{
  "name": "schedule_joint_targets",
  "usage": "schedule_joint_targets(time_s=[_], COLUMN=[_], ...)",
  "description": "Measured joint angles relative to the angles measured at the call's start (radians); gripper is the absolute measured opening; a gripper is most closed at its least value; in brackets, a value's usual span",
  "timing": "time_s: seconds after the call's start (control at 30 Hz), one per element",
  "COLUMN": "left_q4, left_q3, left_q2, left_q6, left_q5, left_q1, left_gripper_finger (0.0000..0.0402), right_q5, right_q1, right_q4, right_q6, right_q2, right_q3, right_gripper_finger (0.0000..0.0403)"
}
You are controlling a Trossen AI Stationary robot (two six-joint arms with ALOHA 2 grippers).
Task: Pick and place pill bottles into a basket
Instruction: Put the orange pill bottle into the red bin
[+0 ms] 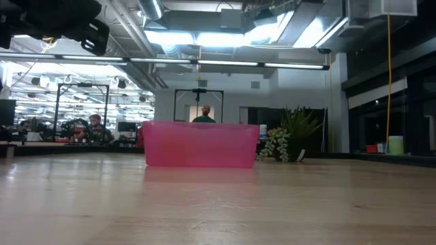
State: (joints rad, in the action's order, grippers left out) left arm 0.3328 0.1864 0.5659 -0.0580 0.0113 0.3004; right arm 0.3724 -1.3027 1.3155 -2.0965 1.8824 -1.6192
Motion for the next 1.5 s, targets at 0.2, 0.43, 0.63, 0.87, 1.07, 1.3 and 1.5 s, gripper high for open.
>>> schedule_joint_targets(time_s=[0.2, 0.43, 0.63, 0.87, 1.07, 1.3, 1.5], left_q4=[-0.003, -0.005, -0.005, -0.008, -0.015, -0.018, -0.018], left_q3=[0.000, 0.000, 0.000, 0.000, 0.000, 0.000, 0.000], left_q2=[0.000, 0.000, 0.000, 0.000, 0.000, 0.000, 0.000], left_q6=[0.001, 0.007, 0.008, 0.008, -0.005, -0.008, -0.009], left_q5=[0.000, 0.000, 0.000, -0.001, 0.000, 0.000, 0.006], left_q1=[0.000, 0.000, 0.000, 0.000, 0.000, 0.000, 0.000], left_gripper_finger=[0.0005, 0.0004, 0.0003, 0.0007, 0.0005, 0.0005, 0.0007], right_q5=[-0.001, -0.001, -0.040, -0.046, -0.064, -0.070, -0.074], right_q1=[-0.001, 0.000, -0.001, -0.001, -0.001, -0.001, -0.002], right_q4=[-0.010, -0.011, -0.016, -0.025, -0.048, -0.164, -0.231], right_q6=[-0.042, -0.045, -0.045, -0.050, -0.078, -0.078, -0.081], right_q2=[0.000, 0.000, 0.000, 0.000, 0.000, 0.000, 0.000], right_q3=[0.000, 0.000, 0.019, 0.070, 0.132, 0.217, 0.274], right_gripper_finger=[0.0060, 0.0171, 0.0256, 0.0302, 0.0304, 0.0304, 0.0304])
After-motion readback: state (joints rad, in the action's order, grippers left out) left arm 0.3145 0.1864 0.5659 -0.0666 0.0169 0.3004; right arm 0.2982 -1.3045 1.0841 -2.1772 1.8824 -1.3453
